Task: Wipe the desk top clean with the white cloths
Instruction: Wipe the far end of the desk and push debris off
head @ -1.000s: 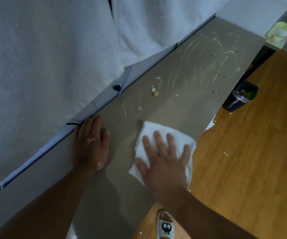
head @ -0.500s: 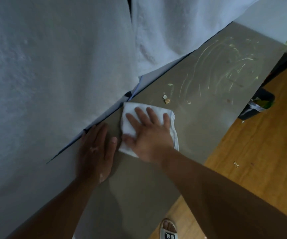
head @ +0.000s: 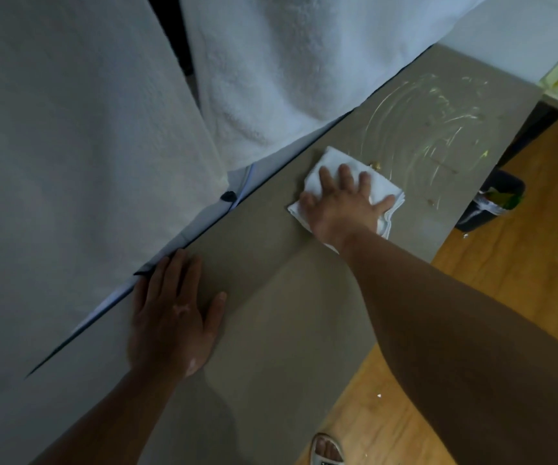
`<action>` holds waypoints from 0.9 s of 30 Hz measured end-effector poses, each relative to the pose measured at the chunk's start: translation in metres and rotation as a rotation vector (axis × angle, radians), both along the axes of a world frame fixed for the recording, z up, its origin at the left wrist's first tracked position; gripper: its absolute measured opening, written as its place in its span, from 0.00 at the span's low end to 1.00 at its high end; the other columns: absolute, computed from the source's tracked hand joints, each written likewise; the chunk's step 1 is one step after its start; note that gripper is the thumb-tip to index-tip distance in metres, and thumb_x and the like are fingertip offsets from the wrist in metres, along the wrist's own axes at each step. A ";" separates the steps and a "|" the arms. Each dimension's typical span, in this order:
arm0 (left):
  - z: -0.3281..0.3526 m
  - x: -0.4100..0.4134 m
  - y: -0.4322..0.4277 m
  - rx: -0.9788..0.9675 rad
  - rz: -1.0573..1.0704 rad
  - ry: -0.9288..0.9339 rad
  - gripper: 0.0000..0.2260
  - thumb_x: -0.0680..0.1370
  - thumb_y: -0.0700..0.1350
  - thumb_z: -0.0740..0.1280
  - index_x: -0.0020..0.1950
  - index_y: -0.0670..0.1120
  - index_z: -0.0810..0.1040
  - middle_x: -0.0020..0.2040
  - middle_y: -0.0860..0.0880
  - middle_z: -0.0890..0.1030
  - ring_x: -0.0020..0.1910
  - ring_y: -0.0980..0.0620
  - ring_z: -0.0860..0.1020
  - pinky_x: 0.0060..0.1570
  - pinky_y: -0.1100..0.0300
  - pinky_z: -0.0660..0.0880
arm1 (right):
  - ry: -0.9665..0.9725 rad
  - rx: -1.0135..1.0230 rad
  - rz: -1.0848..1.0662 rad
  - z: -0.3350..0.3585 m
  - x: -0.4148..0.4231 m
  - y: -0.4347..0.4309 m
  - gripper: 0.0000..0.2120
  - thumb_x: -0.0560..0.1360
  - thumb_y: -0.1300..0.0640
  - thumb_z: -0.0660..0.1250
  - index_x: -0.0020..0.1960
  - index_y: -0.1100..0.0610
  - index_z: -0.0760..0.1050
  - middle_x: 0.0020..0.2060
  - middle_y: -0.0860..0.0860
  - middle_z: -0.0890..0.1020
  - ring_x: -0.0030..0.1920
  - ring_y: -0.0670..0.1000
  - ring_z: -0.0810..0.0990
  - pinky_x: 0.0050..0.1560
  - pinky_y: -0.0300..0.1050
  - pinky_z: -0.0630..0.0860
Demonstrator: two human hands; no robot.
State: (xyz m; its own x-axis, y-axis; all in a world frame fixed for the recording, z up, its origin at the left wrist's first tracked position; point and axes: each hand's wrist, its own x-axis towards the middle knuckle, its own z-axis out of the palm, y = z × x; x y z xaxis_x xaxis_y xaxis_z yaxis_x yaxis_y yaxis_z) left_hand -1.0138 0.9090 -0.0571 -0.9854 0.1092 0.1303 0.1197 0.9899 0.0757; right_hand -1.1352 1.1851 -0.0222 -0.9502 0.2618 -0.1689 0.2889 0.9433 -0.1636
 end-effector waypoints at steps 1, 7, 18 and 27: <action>0.001 0.000 0.000 -0.001 -0.003 -0.003 0.33 0.80 0.62 0.54 0.76 0.42 0.71 0.76 0.39 0.71 0.75 0.37 0.69 0.72 0.37 0.65 | 0.015 -0.004 0.004 0.001 0.008 -0.006 0.30 0.82 0.34 0.46 0.81 0.42 0.51 0.83 0.49 0.51 0.82 0.62 0.44 0.69 0.84 0.43; 0.001 0.000 0.002 0.013 -0.035 0.017 0.31 0.80 0.59 0.56 0.73 0.39 0.74 0.75 0.38 0.72 0.73 0.35 0.70 0.70 0.35 0.66 | 0.005 0.017 0.272 0.001 0.108 -0.057 0.30 0.84 0.36 0.45 0.84 0.45 0.49 0.84 0.49 0.47 0.82 0.63 0.44 0.71 0.82 0.44; -0.002 -0.030 0.053 0.108 -0.233 0.136 0.25 0.80 0.51 0.59 0.70 0.35 0.77 0.71 0.35 0.76 0.68 0.34 0.75 0.67 0.40 0.72 | 0.039 -0.022 0.380 -0.006 0.065 -0.029 0.34 0.82 0.33 0.45 0.84 0.43 0.46 0.84 0.45 0.48 0.83 0.59 0.41 0.73 0.78 0.42; -0.007 -0.078 0.110 0.061 -0.116 0.013 0.32 0.80 0.59 0.57 0.75 0.38 0.72 0.75 0.37 0.72 0.75 0.35 0.69 0.72 0.37 0.67 | 0.060 -0.019 0.194 -0.008 -0.057 0.048 0.33 0.81 0.33 0.45 0.84 0.43 0.48 0.84 0.44 0.50 0.83 0.58 0.44 0.72 0.80 0.44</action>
